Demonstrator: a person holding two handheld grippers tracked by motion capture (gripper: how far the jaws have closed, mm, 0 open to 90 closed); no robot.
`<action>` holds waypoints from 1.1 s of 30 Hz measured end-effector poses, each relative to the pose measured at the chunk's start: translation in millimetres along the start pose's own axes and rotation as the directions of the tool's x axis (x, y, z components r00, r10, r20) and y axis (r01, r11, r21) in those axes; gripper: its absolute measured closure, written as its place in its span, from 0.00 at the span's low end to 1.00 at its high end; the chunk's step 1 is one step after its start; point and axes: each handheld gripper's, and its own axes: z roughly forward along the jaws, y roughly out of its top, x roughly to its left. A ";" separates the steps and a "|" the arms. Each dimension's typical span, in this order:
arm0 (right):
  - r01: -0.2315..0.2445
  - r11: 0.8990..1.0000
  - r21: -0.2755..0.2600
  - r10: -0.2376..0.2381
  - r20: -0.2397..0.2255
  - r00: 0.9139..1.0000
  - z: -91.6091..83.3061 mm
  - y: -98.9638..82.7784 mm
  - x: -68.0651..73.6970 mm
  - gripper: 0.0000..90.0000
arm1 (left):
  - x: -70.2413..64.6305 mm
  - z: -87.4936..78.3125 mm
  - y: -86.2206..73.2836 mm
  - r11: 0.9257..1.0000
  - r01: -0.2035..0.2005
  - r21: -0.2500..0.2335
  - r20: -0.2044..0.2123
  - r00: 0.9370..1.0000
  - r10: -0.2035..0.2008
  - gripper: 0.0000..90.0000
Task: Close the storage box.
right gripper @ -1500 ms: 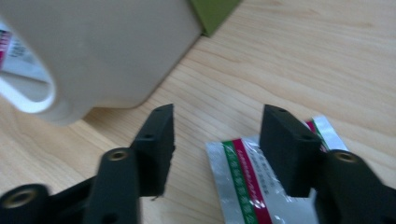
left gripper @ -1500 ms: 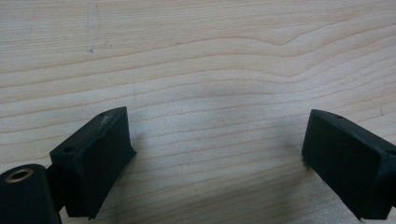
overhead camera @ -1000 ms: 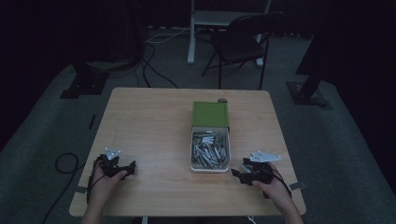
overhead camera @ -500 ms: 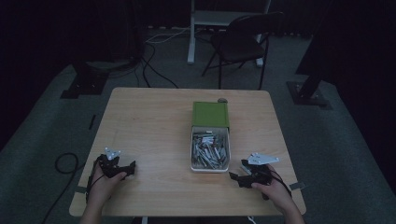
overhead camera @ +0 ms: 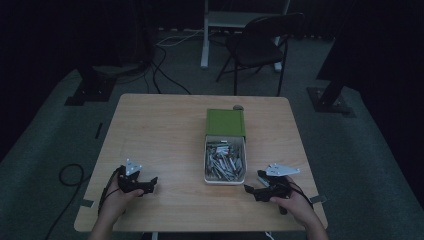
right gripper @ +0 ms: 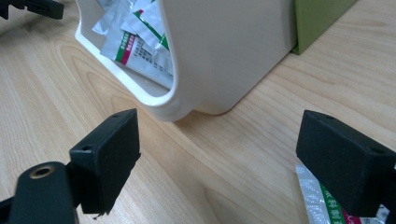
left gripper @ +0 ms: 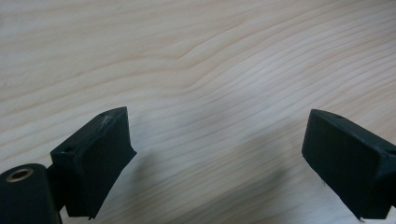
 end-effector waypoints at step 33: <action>0.017 0.997 -0.078 -0.019 -0.020 1.000 -3.7 25.3 -2.7 0.15 | -84.3 11.7 40.1 0.968 -0.166 -0.186 0.248 0.946 0.210 0.10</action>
